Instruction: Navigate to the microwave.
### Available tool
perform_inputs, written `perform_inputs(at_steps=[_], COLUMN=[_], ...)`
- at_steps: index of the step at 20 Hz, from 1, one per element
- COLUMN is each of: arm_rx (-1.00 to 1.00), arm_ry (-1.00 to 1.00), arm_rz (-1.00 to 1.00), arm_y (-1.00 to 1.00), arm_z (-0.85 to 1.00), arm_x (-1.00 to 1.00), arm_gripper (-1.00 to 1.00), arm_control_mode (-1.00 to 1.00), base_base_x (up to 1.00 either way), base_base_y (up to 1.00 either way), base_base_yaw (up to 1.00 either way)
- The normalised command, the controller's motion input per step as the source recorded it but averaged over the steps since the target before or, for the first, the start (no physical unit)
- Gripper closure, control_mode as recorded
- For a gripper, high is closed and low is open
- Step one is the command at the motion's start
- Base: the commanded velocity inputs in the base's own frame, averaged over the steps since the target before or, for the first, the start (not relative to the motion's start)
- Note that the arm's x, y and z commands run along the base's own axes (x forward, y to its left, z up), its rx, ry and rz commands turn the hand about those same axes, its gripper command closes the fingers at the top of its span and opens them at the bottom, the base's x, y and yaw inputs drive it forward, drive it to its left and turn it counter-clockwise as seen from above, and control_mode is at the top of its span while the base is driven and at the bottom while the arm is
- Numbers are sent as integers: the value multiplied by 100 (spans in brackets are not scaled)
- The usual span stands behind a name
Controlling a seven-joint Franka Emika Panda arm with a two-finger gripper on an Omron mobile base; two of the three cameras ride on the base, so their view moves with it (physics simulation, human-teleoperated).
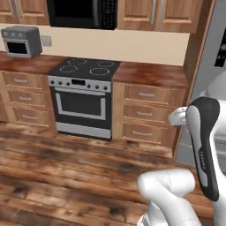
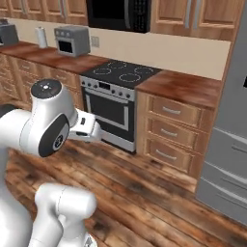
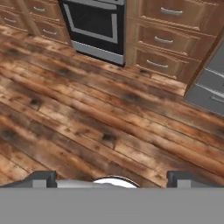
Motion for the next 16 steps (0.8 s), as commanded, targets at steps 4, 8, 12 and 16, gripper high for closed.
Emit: perform_inputs(at_steps=[4,8,12,16], arm_rx=[0,0,0,0], arm_ry=[0,0,0,0], arm_rz=[0,0,0,0], arm_y=[0,0,0,0], arm_z=[0,0,0,0], arm_x=[0,0,0,0], arm_gripper=[-100,-100,-100,-100], arm_control_mode=[100,100,100,100], base_base_x=[100,100,100,100], base_base_y=[83,96,100,100], base_base_yaw=[-29,-30,-32,-33])
